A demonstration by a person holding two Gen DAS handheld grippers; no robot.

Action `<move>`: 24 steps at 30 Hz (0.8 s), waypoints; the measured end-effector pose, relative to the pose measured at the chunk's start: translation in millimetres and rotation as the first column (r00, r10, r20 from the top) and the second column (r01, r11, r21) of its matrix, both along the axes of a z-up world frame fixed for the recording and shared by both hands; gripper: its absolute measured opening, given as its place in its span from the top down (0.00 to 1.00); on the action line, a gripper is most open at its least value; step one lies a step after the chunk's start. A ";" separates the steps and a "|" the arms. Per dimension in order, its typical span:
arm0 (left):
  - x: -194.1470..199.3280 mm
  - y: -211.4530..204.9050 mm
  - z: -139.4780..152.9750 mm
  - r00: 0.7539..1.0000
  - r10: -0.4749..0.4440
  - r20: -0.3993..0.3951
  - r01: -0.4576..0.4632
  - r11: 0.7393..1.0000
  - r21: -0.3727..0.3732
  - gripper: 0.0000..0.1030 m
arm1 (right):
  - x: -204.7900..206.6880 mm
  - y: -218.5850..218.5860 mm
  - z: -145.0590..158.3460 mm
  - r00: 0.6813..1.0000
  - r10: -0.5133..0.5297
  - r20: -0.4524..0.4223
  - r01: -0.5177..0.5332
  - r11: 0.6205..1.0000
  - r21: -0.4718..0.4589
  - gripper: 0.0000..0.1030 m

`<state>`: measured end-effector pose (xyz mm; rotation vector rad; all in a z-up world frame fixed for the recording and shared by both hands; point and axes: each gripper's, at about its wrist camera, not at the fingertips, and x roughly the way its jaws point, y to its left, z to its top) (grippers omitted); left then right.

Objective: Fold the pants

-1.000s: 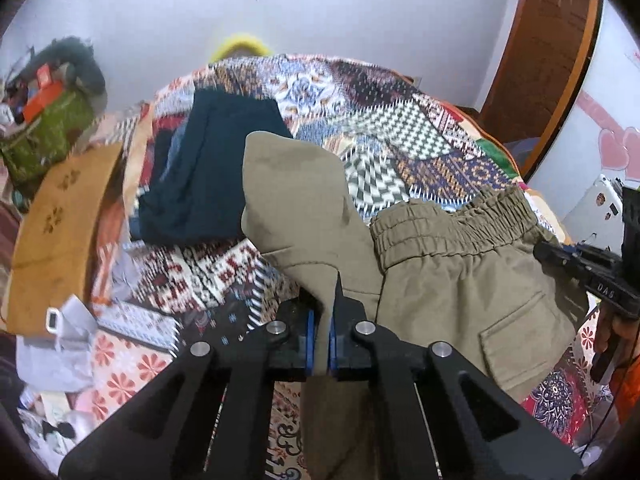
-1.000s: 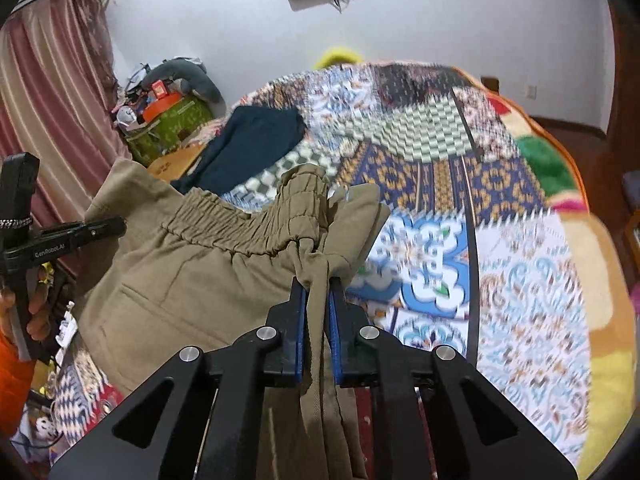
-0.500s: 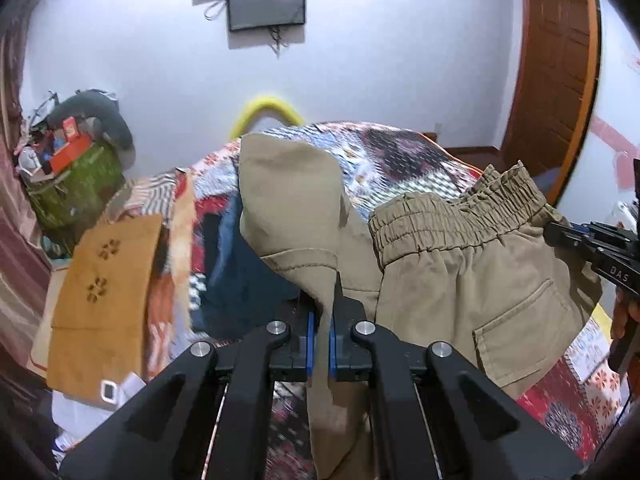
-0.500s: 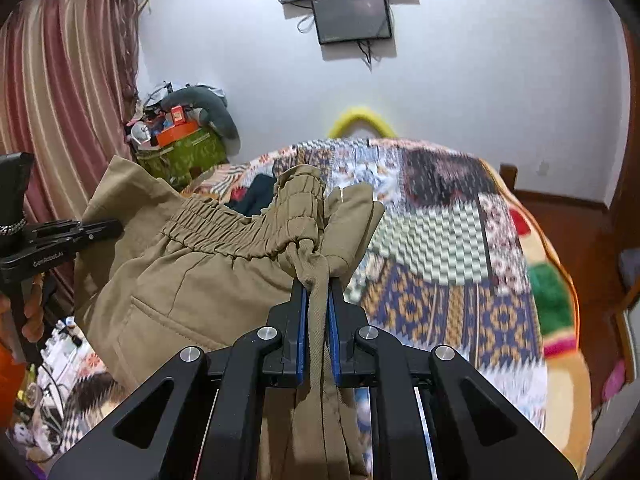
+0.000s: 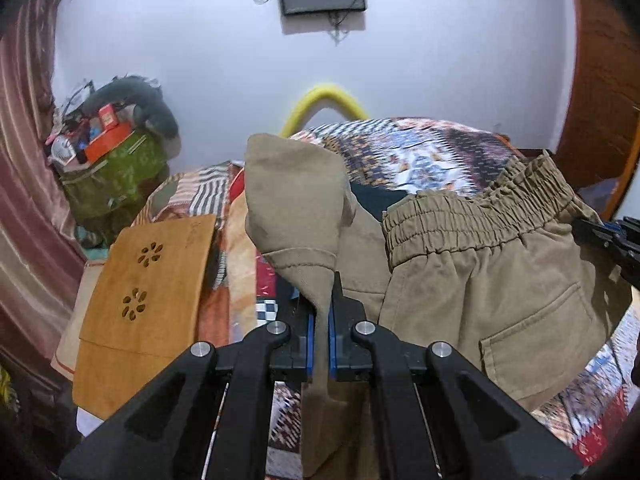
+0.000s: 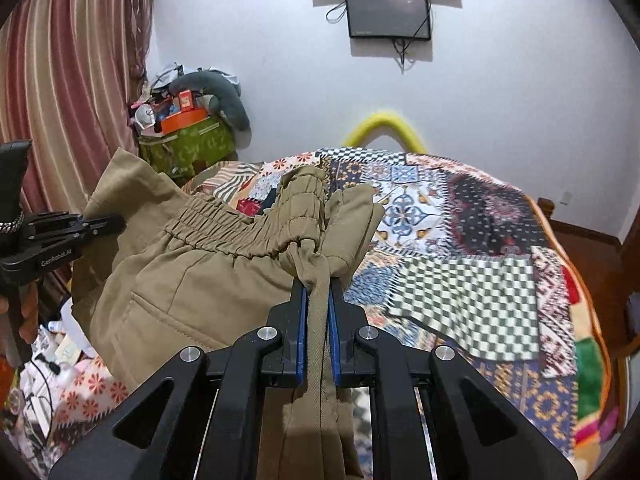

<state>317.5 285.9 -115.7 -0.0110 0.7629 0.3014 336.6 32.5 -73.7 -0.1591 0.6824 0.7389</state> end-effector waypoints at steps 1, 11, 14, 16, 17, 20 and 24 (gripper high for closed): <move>4.9 7.5 -5.8 1.000 0.010 -0.006 -0.010 1.000 -0.006 0.95 | 2.5 3.8 -3.7 1.000 0.004 -0.005 -0.004 1.000 0.000 0.92; 60.5 51.2 -85.3 0.991 0.073 -0.113 -0.074 0.997 -0.002 0.95 | 42.8 51.2 -73.7 0.994 -0.007 -0.105 0.002 0.999 -0.054 0.92; 68.2 61.8 -110.7 0.984 0.098 -0.151 -0.103 0.994 -0.023 0.95 | 49.0 53.2 -91.2 0.990 -0.008 -0.143 -0.004 0.997 -0.080 0.95; 70.0 70.3 -126.5 0.976 0.116 -0.182 -0.123 0.992 -0.031 0.95 | 50.5 51.6 -99.3 0.988 -0.009 -0.156 -0.005 0.996 -0.088 0.95; 70.2 73.5 -131.9 0.974 0.115 -0.195 -0.126 0.991 -0.041 0.93 | 50.1 52.0 -100.8 0.987 -0.010 -0.161 -0.004 0.996 -0.088 0.95; 65.9 77.8 -144.5 0.962 0.116 -0.247 -0.135 0.989 -0.060 0.82 | 49.4 48.9 -103.8 0.981 -0.010 -0.193 -0.008 0.996 -0.091 0.93; 50.7 76.8 -143.5 0.954 0.125 -0.271 -0.146 0.988 -0.058 0.56 | 42.0 44.4 -99.3 0.982 -0.018 -0.190 -0.008 0.991 -0.132 0.81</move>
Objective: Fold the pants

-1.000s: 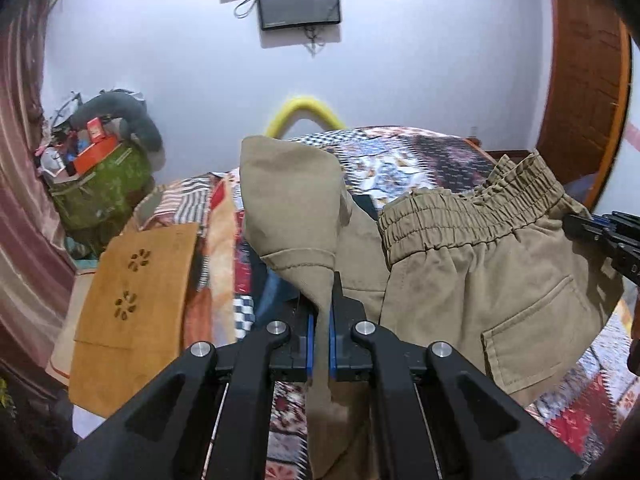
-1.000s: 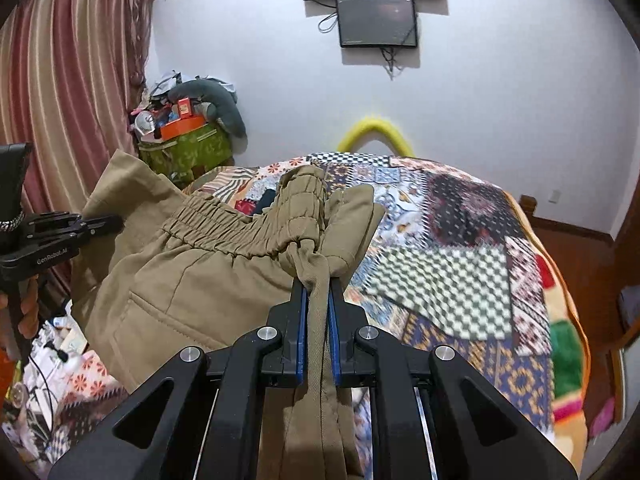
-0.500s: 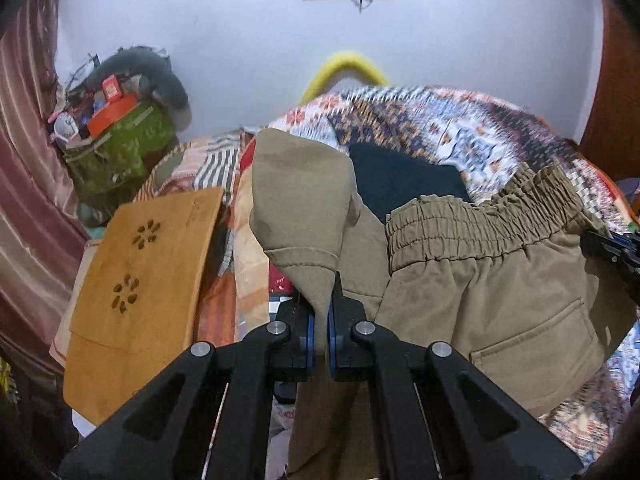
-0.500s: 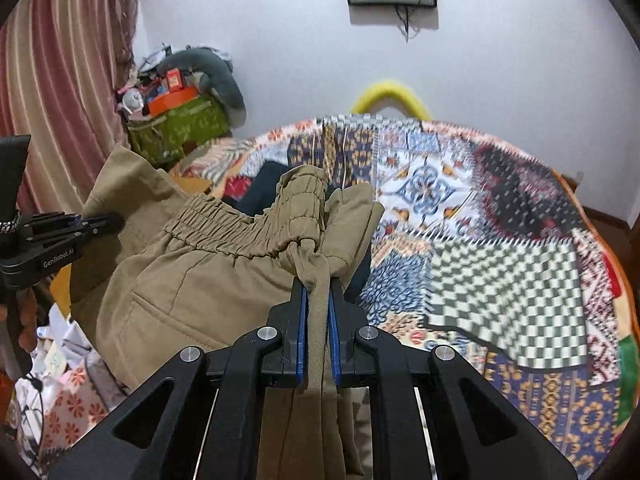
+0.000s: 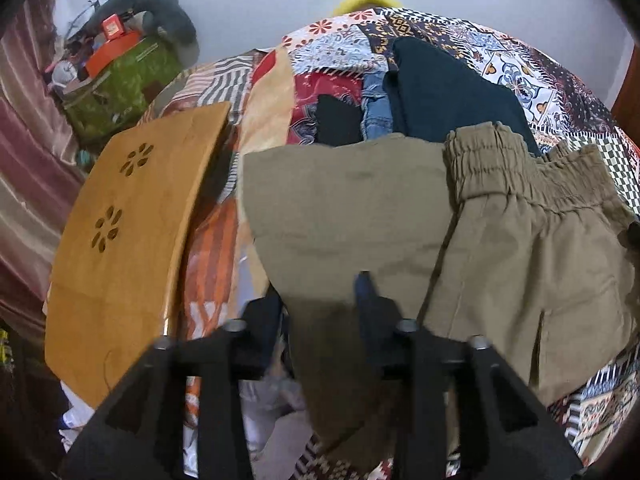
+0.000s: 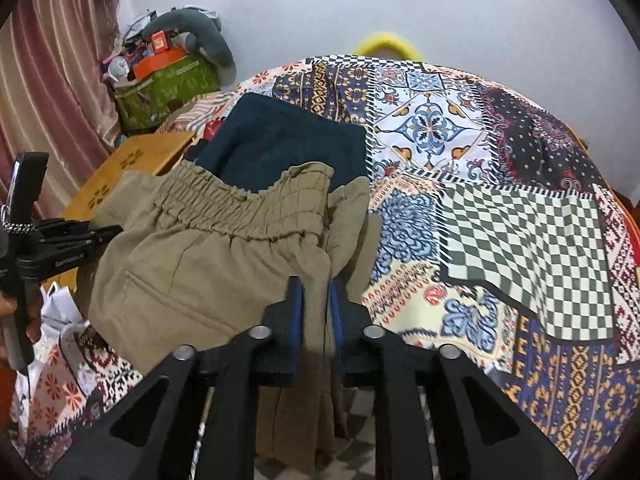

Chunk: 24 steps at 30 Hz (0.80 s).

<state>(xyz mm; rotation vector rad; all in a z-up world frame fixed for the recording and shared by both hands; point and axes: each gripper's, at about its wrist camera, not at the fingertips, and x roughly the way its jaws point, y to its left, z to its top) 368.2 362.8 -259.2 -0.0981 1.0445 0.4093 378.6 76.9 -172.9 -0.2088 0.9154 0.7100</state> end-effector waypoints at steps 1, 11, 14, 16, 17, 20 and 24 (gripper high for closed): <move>-4.2 -0.8 3.5 1.000 -0.002 0.001 0.002 1.000 -0.012 0.49 | -1.4 -1.7 1.3 1.000 -0.003 0.005 0.003 1.000 -0.003 0.73; -64.9 -38.1 93.3 0.985 -0.052 0.164 0.059 0.997 -0.041 0.47 | -45.4 -36.1 67.5 0.994 -0.002 0.109 -0.008 0.996 0.088 0.62; -89.0 -60.7 138.0 0.963 -0.085 0.254 0.096 0.995 -0.030 0.47 | -66.1 -50.1 103.3 0.986 -0.005 0.165 -0.021 0.988 0.151 0.62; -108.4 -78.7 167.9 0.942 -0.112 0.316 0.120 0.993 -0.004 0.47 | -84.2 -58.9 128.9 0.978 -0.003 0.210 -0.038 0.981 0.189 0.62; -123.3 -91.3 186.7 0.925 -0.131 0.356 0.133 0.991 0.017 0.47 | -92.1 -61.3 138.4 0.973 0.000 0.230 -0.048 0.978 0.203 0.62; -156.7 -115.9 222.5 0.885 -0.163 0.436 0.159 0.986 0.045 0.47 | -124.4 -73.6 174.8 0.953 0.010 0.303 -0.091 0.963 0.255 0.62; -213.0 -151.0 264.1 0.822 -0.193 0.536 0.165 0.981 0.100 0.47 | -177.8 -91.5 213.8 0.916 0.009 0.401 -0.147 0.938 0.315 0.62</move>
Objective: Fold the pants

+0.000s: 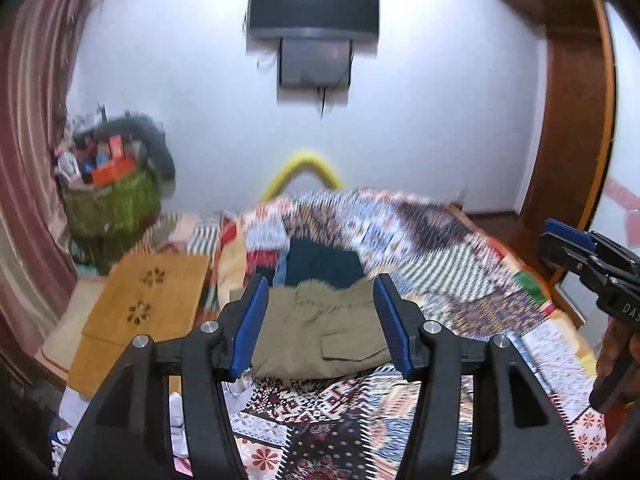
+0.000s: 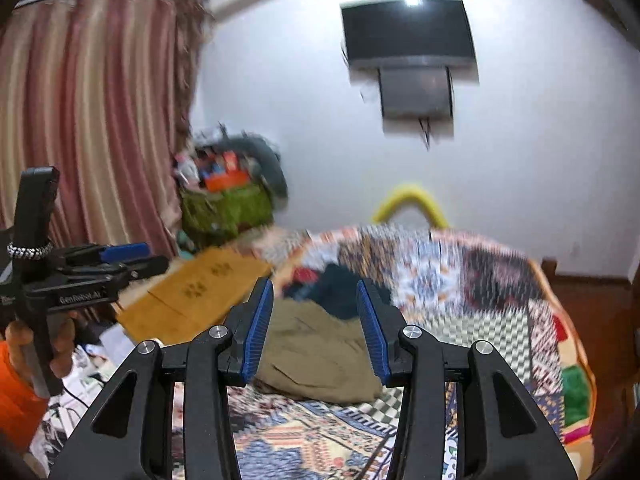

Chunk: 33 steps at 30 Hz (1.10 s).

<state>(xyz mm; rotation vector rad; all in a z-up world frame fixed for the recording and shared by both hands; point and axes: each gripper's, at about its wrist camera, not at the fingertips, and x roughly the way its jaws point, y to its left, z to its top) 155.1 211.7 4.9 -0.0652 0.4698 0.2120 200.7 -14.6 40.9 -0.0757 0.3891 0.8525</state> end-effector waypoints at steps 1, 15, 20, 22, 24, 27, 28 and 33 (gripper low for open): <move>-10.1 -6.0 5.8 1.000 -0.002 0.022 0.002 1.000 0.012 0.47 | -10.0 -3.6 5.6 1.000 0.005 0.019 -0.005 1.000 0.017 0.62; -132.3 -74.3 28.7 0.976 -0.009 0.216 -0.004 0.998 0.061 0.13 | -119.8 -43.9 22.3 0.988 -0.063 0.144 0.041 0.988 0.152 0.37; -141.7 -78.5 23.9 0.976 -0.004 0.216 -0.006 0.999 0.047 0.04 | -124.1 -51.0 21.5 0.980 -0.127 0.154 0.103 0.983 0.150 0.14; -144.8 -77.4 22.4 0.975 -0.004 0.223 -0.003 1.000 0.028 0.02 | -126.1 -54.8 20.6 0.977 -0.146 0.157 0.123 0.981 0.150 0.06; -148.2 -78.4 21.7 0.974 0.002 0.227 -0.007 1.000 0.019 0.02 | -126.4 -54.8 21.4 0.973 -0.162 0.165 0.138 0.979 0.148 0.00; -152.2 -79.3 21.2 0.972 0.010 0.234 -0.012 1.000 0.006 0.02 | -128.9 -54.7 21.8 0.971 -0.164 0.173 0.141 0.980 0.137 0.00; -152.4 -79.0 20.7 0.972 0.011 0.235 -0.011 1.000 0.003 0.02 | -128.0 -55.4 21.4 0.972 -0.163 0.171 0.141 0.980 0.138 0.00; -155.1 -79.0 19.8 0.971 0.011 0.237 -0.009 1.000 -0.009 0.02 | -126.6 -55.9 18.1 0.975 -0.155 0.157 0.134 0.981 0.142 0.00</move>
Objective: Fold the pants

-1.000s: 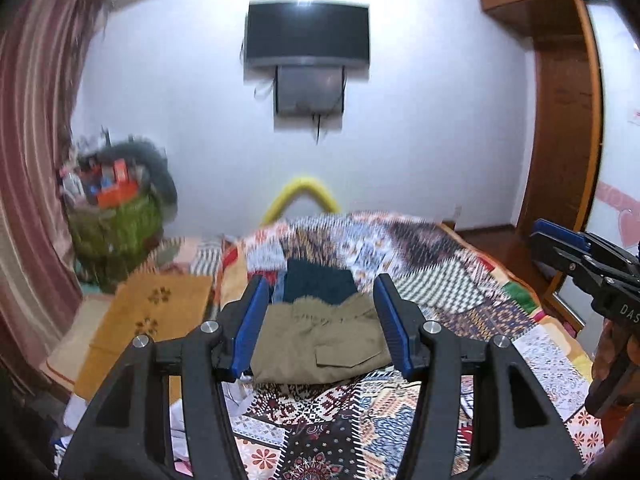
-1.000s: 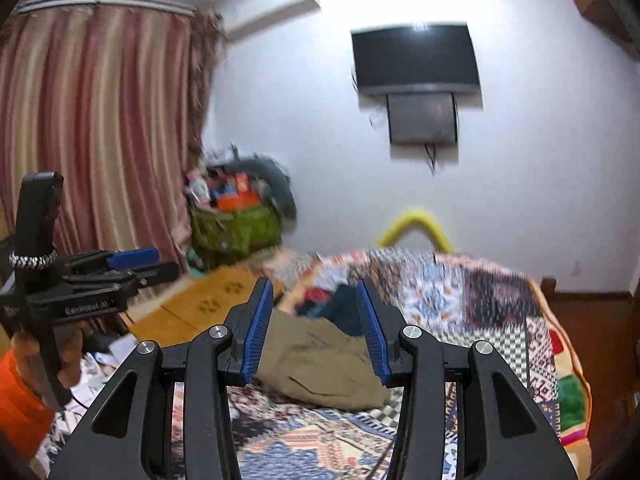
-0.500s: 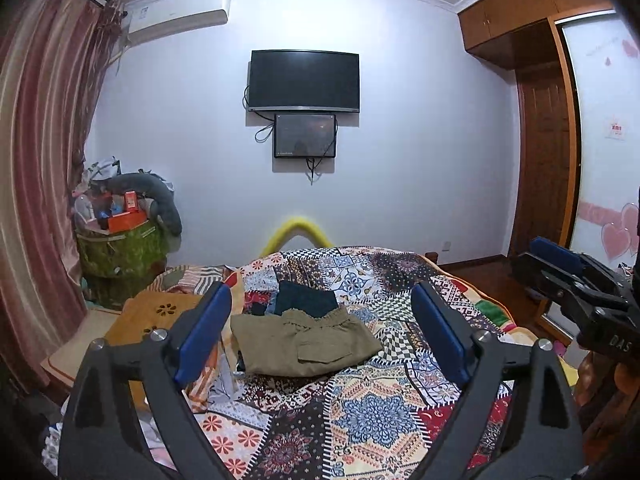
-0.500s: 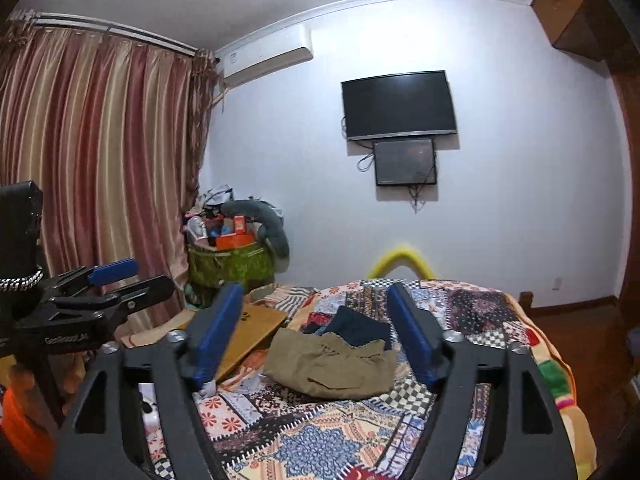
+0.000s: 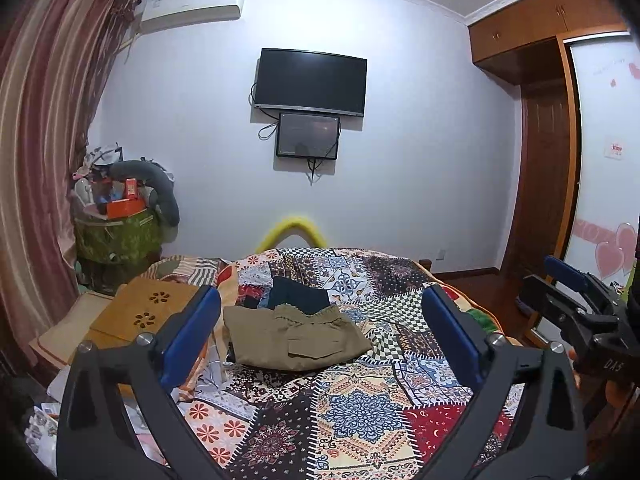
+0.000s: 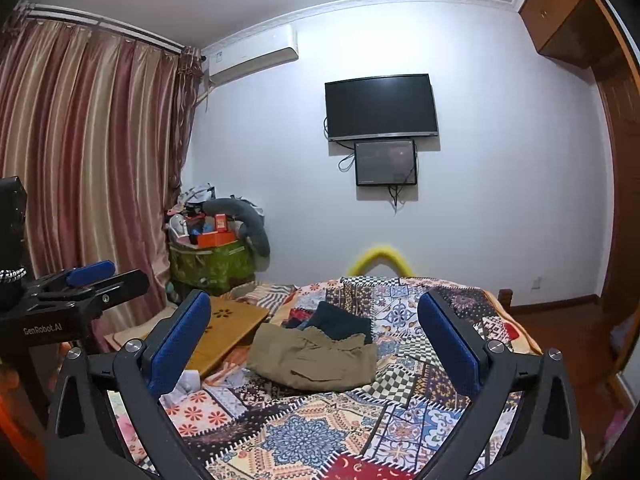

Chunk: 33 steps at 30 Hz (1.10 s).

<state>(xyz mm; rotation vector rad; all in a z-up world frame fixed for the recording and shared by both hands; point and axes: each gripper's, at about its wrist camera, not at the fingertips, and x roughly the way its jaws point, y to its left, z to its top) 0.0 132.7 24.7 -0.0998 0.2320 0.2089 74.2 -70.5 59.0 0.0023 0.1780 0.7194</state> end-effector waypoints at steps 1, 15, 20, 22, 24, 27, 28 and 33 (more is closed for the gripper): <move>-0.1 0.1 0.0 1.000 0.000 0.000 0.000 1.000 0.000 0.01 | -0.6 -0.1 -1.1 1.000 0.001 -0.002 -0.001 1.000 -0.001 0.00; 3.8 -0.8 -4.4 1.000 0.000 -0.012 0.000 1.000 0.011 0.01 | -7.2 -4.1 -7.5 1.000 0.000 -0.016 0.000 1.000 -0.005 0.00; 3.5 -1.8 -4.4 1.000 0.000 -0.011 0.001 1.000 0.017 0.00 | -7.9 -5.5 -6.0 1.000 -0.002 -0.022 0.002 1.000 -0.003 0.00; 3.5 -2.2 -4.8 1.000 -0.002 -0.012 0.002 1.000 0.015 0.00 | -6.8 -6.0 -6.0 1.000 -0.004 -0.024 0.004 1.000 -0.003 0.00; 3.1 -2.5 -5.0 1.000 -0.002 -0.012 0.002 1.000 0.014 0.00 | -7.2 -7.0 -5.7 1.000 -0.005 -0.028 0.005 1.000 -0.002 0.00; 3.2 -3.0 -5.4 1.000 -0.007 -0.013 0.007 1.000 0.008 0.00 | -7.3 -7.3 -5.5 1.000 -0.007 -0.030 0.007 1.000 -0.003 0.00; 3.8 -3.2 -5.9 1.000 -0.008 -0.014 0.008 1.000 0.008 0.00 | -7.3 -7.2 -5.6 0.999 -0.007 -0.032 0.007 1.000 -0.003 0.00; 4.9 -4.8 -6.9 1.000 -0.011 -0.018 0.011 1.000 0.010 0.00 | -7.1 -8.4 -6.1 0.999 -0.008 -0.039 0.008 1.000 -0.002 0.00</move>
